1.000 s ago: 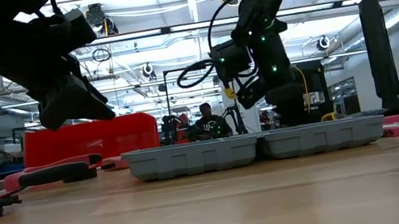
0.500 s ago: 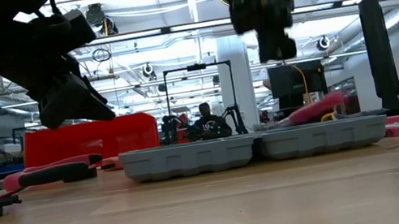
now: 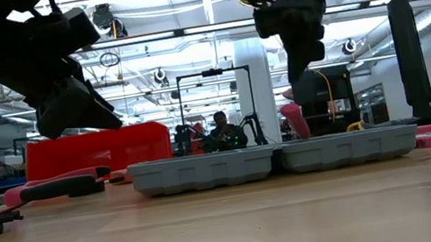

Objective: Prefit tool cases
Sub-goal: Put the orange hammer into the gray pre-fit tool case

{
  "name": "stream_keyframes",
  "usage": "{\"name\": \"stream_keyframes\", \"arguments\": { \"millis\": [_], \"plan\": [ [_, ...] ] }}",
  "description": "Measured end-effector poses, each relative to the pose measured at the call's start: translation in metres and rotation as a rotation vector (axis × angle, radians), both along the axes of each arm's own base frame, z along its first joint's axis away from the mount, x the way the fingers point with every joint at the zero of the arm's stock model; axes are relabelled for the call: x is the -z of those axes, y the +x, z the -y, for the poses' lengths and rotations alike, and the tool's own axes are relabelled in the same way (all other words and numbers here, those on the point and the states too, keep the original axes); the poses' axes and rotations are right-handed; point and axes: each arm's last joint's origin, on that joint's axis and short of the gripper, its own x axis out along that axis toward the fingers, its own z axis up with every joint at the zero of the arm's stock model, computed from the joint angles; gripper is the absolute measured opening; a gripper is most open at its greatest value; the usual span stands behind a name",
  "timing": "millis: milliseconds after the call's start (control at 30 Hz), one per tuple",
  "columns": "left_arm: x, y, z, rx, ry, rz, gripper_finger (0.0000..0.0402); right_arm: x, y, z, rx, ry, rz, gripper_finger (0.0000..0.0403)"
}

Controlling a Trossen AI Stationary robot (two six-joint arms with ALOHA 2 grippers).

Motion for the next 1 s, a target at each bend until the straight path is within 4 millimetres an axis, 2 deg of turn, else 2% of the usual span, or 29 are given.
{"name": "stream_keyframes", "arguments": {
  "millis": [200,333,467,600,700,833,933,1000],
  "plan": [
    [-0.001,0.003,0.001,0.035,0.011,-0.015,0.021,0.008,0.0,-0.013,-0.177,-0.056,-0.023,0.0055],
    [-0.012,0.026,0.0,0.082,0.0,0.113,0.021,0.012,-0.004,-0.017,-0.15,-0.118,-0.111,0.0098],
    [-0.048,0.061,-0.014,0.055,-0.051,0.32,0.021,0.01,-0.023,-0.021,-0.045,-0.059,-0.253,0.0114],
    [-0.08,0.101,-0.042,0.084,-0.143,0.375,0.021,-0.011,-0.047,-0.039,-0.009,-0.013,-0.299,0.011],
    [-0.089,0.14,-0.057,0.109,-0.199,0.379,0.021,-0.035,-0.073,-0.054,0.013,-0.005,-0.255,0.0098],
    [-0.097,0.191,-0.078,0.029,-0.267,0.279,0.021,-0.067,-0.111,-0.071,0.056,0.005,-0.109,0.0086],
    [-0.107,0.224,-0.093,-0.013,-0.352,0.203,0.021,-0.084,-0.138,-0.079,0.052,0.0,0.009,0.0083],
    [-0.106,0.243,-0.099,-0.02,-0.388,0.148,0.021,-0.091,-0.151,-0.082,0.042,-0.007,0.072,0.0083]
  ]
}}
